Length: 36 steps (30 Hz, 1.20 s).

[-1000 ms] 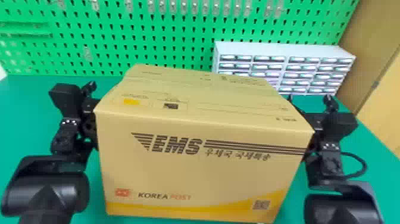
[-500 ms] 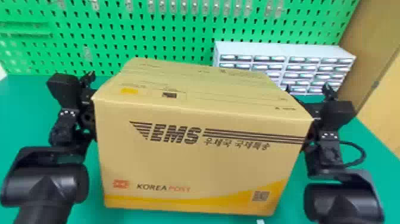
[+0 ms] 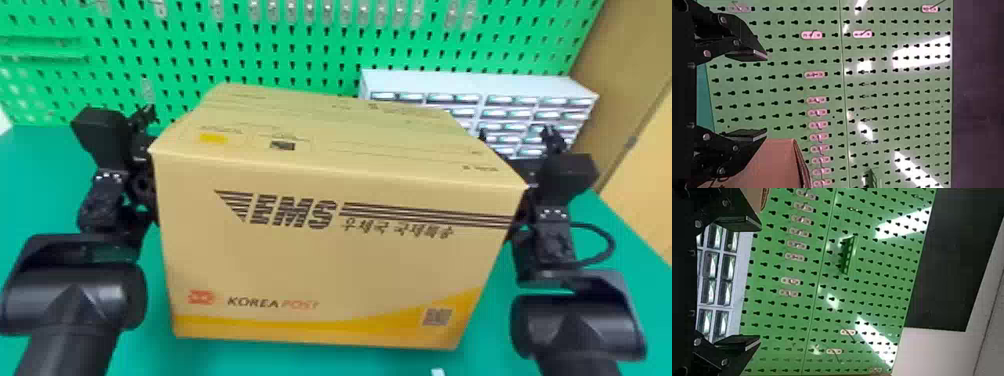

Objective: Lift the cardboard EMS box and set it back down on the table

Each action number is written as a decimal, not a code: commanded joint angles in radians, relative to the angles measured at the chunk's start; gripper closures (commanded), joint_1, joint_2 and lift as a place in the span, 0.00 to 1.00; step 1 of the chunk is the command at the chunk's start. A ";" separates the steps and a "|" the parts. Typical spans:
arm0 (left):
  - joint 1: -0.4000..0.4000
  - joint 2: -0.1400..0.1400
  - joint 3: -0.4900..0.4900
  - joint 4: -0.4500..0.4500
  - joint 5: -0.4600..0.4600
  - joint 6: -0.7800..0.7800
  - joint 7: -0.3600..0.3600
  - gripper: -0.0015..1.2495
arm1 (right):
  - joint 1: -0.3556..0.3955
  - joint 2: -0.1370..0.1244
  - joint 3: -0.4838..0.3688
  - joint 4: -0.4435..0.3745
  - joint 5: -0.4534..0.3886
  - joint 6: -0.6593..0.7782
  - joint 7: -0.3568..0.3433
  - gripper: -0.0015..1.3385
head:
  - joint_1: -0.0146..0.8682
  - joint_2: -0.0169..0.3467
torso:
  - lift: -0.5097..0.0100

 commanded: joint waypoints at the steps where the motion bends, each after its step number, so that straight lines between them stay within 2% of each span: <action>1: -0.001 0.000 0.000 -0.003 -0.004 0.005 -0.004 0.44 | -0.009 0.000 0.003 -0.002 0.001 0.006 0.000 0.21 | 0.78 0.01 | 0.81; 36: 0.031 0.000 0.009 -0.002 -0.049 0.056 -0.004 0.44 | -0.019 0.007 0.011 -0.005 0.026 0.010 0.000 0.21 | 0.78 0.01 | 0.81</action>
